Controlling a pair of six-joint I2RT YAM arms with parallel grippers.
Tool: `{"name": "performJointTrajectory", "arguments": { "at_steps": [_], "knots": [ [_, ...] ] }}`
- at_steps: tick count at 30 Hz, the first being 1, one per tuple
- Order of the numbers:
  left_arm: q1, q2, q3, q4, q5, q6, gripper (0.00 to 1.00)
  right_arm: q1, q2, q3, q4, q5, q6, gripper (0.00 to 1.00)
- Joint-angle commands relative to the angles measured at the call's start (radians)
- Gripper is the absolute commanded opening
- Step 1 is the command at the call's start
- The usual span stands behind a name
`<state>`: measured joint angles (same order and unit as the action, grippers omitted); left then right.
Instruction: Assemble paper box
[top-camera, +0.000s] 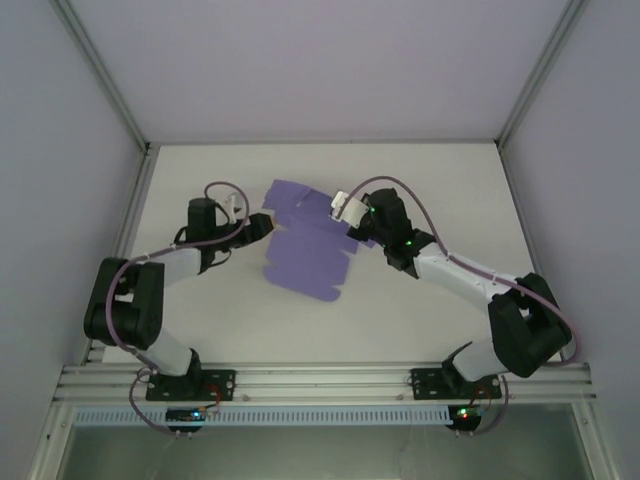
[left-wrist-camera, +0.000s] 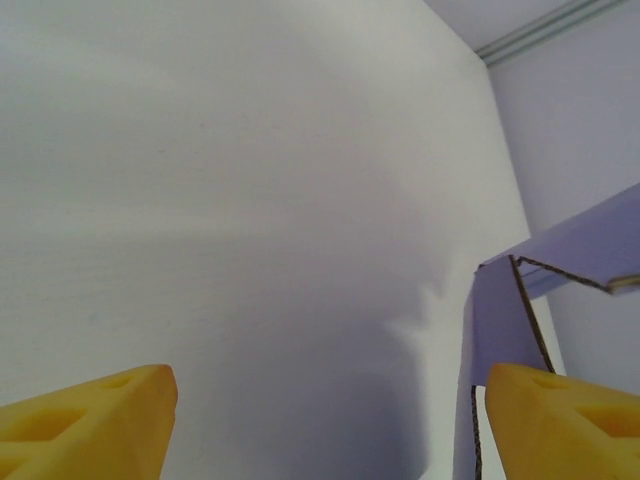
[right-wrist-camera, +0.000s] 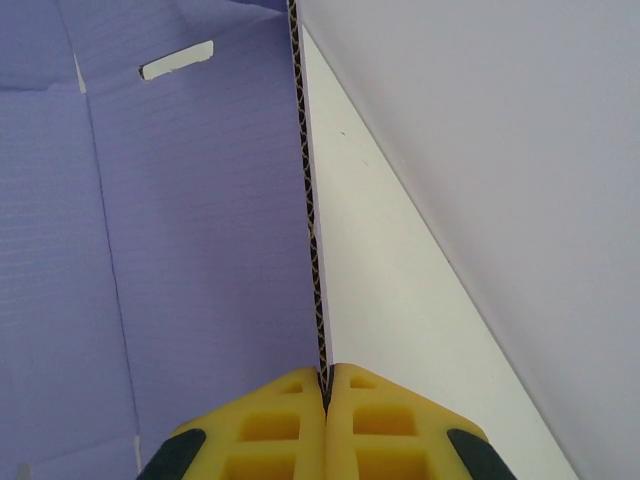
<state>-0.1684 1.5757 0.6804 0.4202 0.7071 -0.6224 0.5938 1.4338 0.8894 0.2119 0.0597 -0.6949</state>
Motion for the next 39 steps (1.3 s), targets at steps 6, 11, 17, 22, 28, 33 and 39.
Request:
{"name": "performJointTrajectory", "arguments": {
  "at_steps": [6,11,17,22,28,33,39],
  "knots": [
    [-0.036,0.029,-0.050,0.266,0.140,-0.085,0.78,0.018,-0.021,0.029,0.040,-0.057,0.076,0.00],
    [0.009,-0.029,-0.093,0.097,0.040,0.014,0.79,-0.048,-0.030,0.049,-0.047,-0.069,0.087,0.00],
    [0.055,-0.126,-0.146,0.038,0.016,0.078,0.85,-0.228,-0.023,0.126,-0.344,-0.490,0.131,0.00],
    [0.054,-0.123,-0.114,0.059,0.039,0.071,0.85,-0.279,-0.012,0.159,-0.419,-0.690,0.147,0.00],
    [0.043,-0.108,-0.083,0.201,0.146,0.057,0.85,-0.307,0.022,0.198,-0.476,-0.743,0.150,0.00],
    [0.040,-0.030,-0.028,0.189,0.170,0.042,0.81,-0.311,0.016,0.195,-0.455,-0.753,0.156,0.00],
    [0.022,0.058,-0.020,0.423,0.325,-0.048,0.80,-0.311,0.033,0.202,-0.429,-0.746,0.187,0.00]
  ]
}}
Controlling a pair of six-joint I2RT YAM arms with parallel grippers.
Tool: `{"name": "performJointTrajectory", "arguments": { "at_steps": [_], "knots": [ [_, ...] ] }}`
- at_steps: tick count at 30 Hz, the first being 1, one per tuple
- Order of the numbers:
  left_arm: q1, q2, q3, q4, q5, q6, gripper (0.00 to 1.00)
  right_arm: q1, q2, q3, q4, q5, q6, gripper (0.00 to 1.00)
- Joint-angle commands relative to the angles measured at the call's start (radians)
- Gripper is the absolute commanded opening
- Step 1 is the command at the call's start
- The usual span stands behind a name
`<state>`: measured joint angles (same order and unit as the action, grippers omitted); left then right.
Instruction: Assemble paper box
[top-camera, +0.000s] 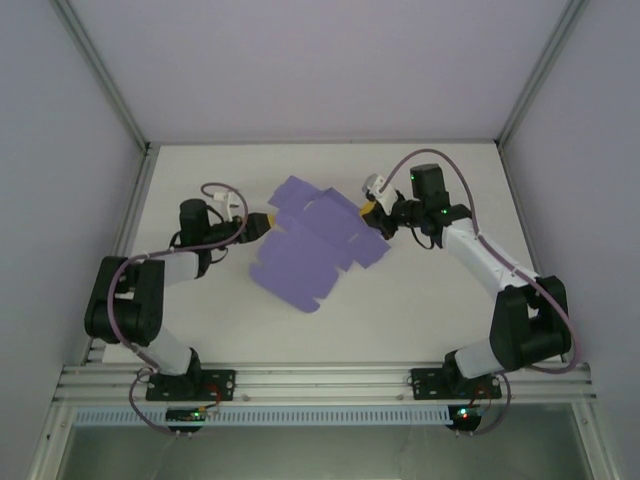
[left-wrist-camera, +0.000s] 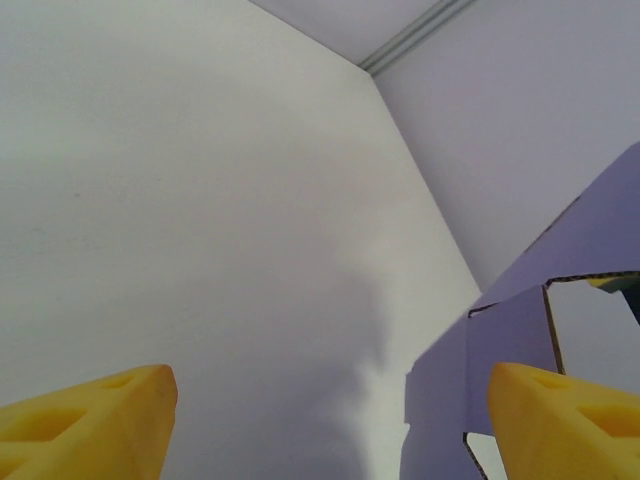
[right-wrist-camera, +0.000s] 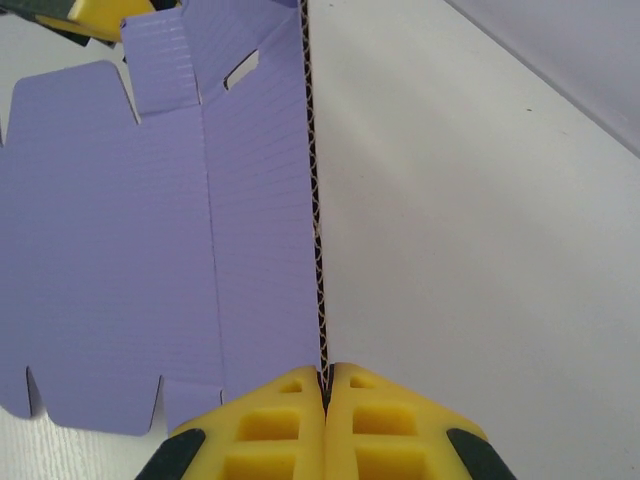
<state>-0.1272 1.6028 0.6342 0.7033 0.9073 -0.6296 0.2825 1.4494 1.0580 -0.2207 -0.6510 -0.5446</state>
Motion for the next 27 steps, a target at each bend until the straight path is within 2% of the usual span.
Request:
{"name": "performJointTrajectory", "arguments": {
  "at_steps": [1,8,13,15,19,22,27],
  "knots": [
    [-0.026,0.043,0.034,0.157,0.144,-0.044,0.80,0.000,0.021,0.036,0.012,-0.028,0.044,0.00],
    [-0.092,0.117,0.094,0.197,0.227,-0.029,0.78,0.004,0.043,0.048,0.044,-0.006,0.047,0.00],
    [-0.100,0.125,0.092,0.190,0.223,-0.038,0.77,0.006,0.047,0.051,0.034,-0.001,0.060,0.00],
    [-0.086,0.096,0.073,0.077,0.197,0.007,0.75,0.006,0.041,0.052,0.020,0.017,0.056,0.00],
    [-0.030,-0.023,0.022,-0.251,-0.023,0.155,0.75,0.003,0.024,0.046,-0.009,0.055,0.029,0.00],
    [-0.005,-0.086,0.008,-0.298,-0.069,0.152,0.74,0.004,0.025,0.045,-0.007,0.063,0.025,0.00],
    [-0.014,-0.105,0.068,-0.361,-0.043,0.198,0.66,0.007,0.037,0.045,0.012,0.070,0.027,0.00]
  ]
}}
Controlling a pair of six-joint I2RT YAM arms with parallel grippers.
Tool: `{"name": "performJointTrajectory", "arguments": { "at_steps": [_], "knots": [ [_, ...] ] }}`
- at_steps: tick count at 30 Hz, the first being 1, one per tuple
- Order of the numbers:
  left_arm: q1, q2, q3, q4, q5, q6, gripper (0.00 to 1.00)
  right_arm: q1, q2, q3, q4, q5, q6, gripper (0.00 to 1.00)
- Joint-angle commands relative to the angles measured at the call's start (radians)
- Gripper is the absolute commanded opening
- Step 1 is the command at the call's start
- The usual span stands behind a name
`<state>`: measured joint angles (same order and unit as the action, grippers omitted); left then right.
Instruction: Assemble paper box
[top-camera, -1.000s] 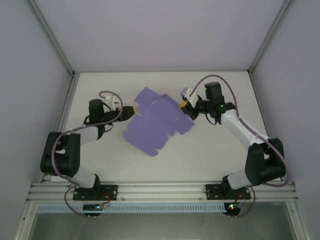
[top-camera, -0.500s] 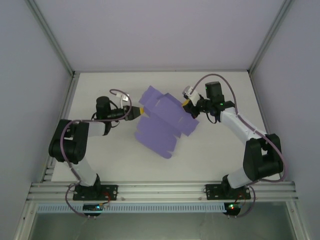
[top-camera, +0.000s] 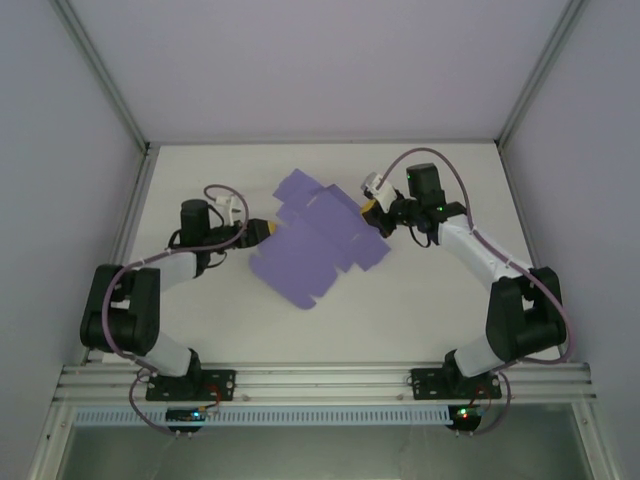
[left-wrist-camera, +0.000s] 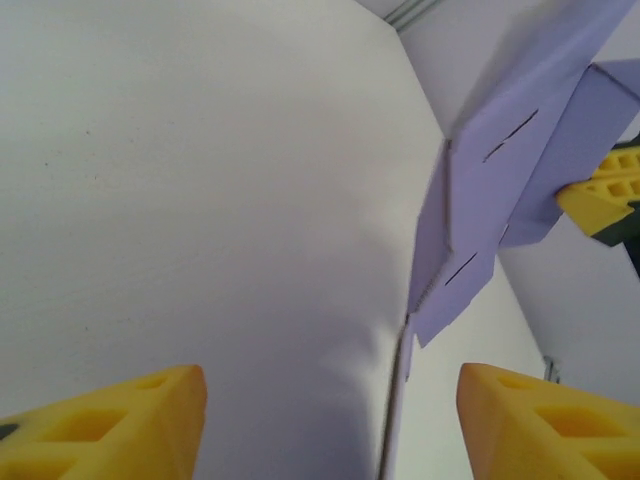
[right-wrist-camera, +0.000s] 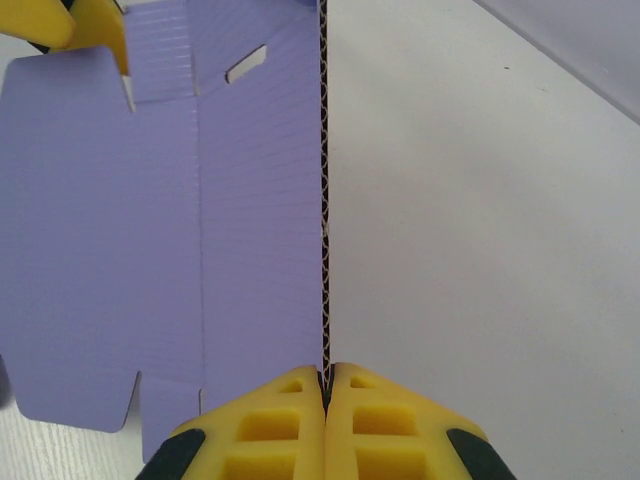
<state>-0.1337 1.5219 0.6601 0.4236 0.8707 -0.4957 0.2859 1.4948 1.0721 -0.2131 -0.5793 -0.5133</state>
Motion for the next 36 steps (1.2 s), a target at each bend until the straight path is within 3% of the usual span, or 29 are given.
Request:
{"name": "performJointTrajectory", "arguments": {
  "at_steps": [1,5,9,10,14,17,23,25,29,32,33,36],
  "knots": [
    [-0.009,-0.022,0.041,-0.068,-0.015,0.065,0.67,0.004,-0.006,0.033,0.003,-0.017,-0.003,0.00],
    [-0.041,0.027,0.099,-0.059,0.040,0.093,0.65,0.006,-0.003,0.032,0.023,-0.011,-0.003,0.00],
    [-0.072,0.064,0.124,0.015,0.005,0.068,0.53,0.009,0.002,0.030,0.029,-0.009,-0.002,0.00],
    [-0.076,0.071,0.130,0.032,0.010,0.064,0.49,0.009,0.005,0.030,0.028,-0.007,-0.003,0.00],
    [-0.090,0.045,0.114,0.060,-0.015,0.075,0.12,0.012,0.012,0.032,0.009,0.011,0.001,0.00],
    [-0.128,-0.046,0.057,0.016,-0.118,0.182,0.00,0.013,0.012,0.032,0.014,0.044,0.025,0.00],
    [-0.304,-0.270,-0.044,-0.107,-0.423,0.445,0.00,0.015,0.041,0.063,0.036,0.149,0.135,0.00],
    [-0.367,-0.300,-0.044,-0.129,-0.507,0.495,0.09,0.023,0.045,0.065,0.036,0.150,0.105,0.00],
    [-0.511,-0.241,0.048,-0.251,-0.779,0.611,0.09,0.063,0.041,0.064,0.055,0.146,0.105,0.00],
    [-0.541,-0.160,0.119,-0.323,-0.870,0.614,0.08,0.088,0.035,0.072,0.046,0.150,0.104,0.00],
    [-0.537,-0.148,0.122,-0.321,-0.875,0.603,0.14,0.092,0.032,0.074,0.044,0.152,0.103,0.00],
    [-0.525,-0.168,0.097,-0.284,-0.880,0.569,0.51,0.095,0.021,0.063,0.035,0.143,0.099,0.00]
  ]
}}
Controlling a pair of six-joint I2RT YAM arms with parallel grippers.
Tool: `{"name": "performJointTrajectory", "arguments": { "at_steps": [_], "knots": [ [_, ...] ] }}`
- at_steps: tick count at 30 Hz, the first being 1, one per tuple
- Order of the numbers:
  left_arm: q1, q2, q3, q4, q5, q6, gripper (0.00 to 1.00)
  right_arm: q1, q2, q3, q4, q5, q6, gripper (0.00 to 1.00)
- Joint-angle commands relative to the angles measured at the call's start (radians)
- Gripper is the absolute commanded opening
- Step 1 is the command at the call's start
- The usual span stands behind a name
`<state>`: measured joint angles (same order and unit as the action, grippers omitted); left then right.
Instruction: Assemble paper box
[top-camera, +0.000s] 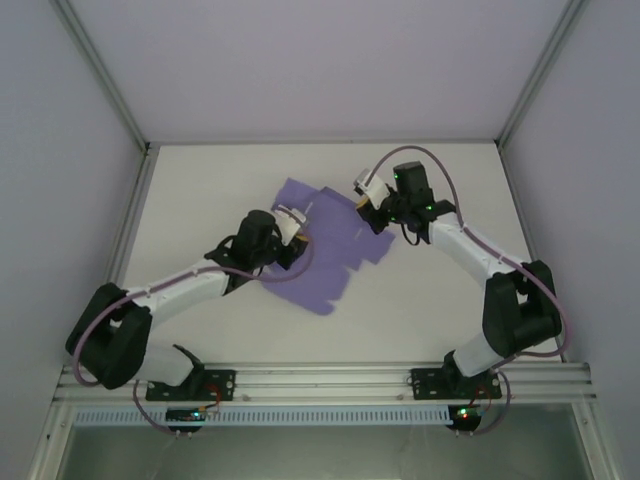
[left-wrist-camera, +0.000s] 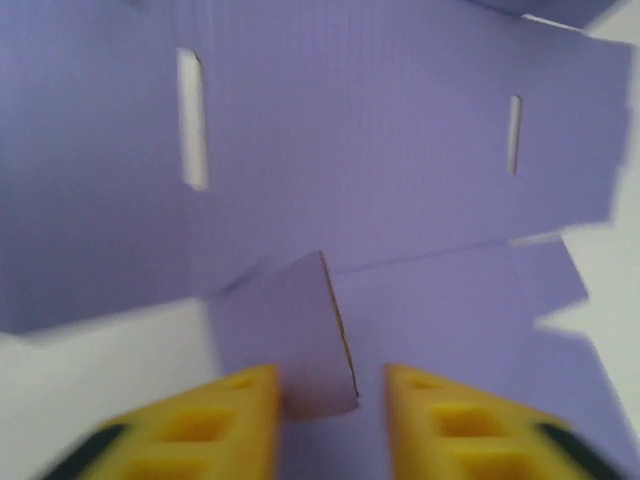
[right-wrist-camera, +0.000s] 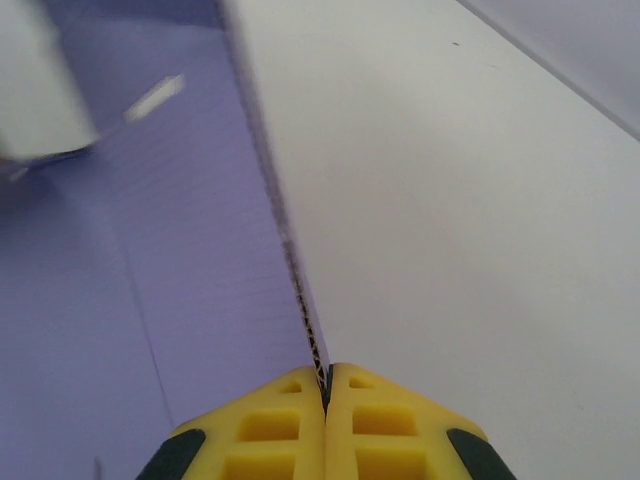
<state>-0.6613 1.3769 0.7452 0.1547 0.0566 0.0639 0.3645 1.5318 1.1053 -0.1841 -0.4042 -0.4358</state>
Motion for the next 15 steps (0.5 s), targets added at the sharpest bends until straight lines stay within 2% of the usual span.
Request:
{"name": "performJointTrajectory", "arguments": {
  "at_steps": [1,4,11,13,15],
  "knots": [
    [0.013,-0.041,-0.001,-0.004,-0.058,-0.009,0.63,0.015,-0.020,0.029,-0.003,-0.040,0.016,0.00],
    [0.074,-0.118,-0.035,-0.005,-0.011,-0.085,1.00,0.012,-0.030,0.021,-0.018,-0.049,0.000,0.00],
    [0.277,-0.310,-0.070,-0.103,0.049,-0.286,1.00,0.010,-0.035,0.012,-0.016,-0.070,-0.011,0.00],
    [0.343,-0.307,-0.068,-0.129,0.054,-0.348,1.00,0.010,-0.035,0.014,-0.012,-0.071,-0.009,0.00],
    [0.402,-0.252,-0.015,-0.226,0.036,-0.461,1.00,0.011,-0.035,0.016,-0.012,-0.074,-0.009,0.00]
  ]
}}
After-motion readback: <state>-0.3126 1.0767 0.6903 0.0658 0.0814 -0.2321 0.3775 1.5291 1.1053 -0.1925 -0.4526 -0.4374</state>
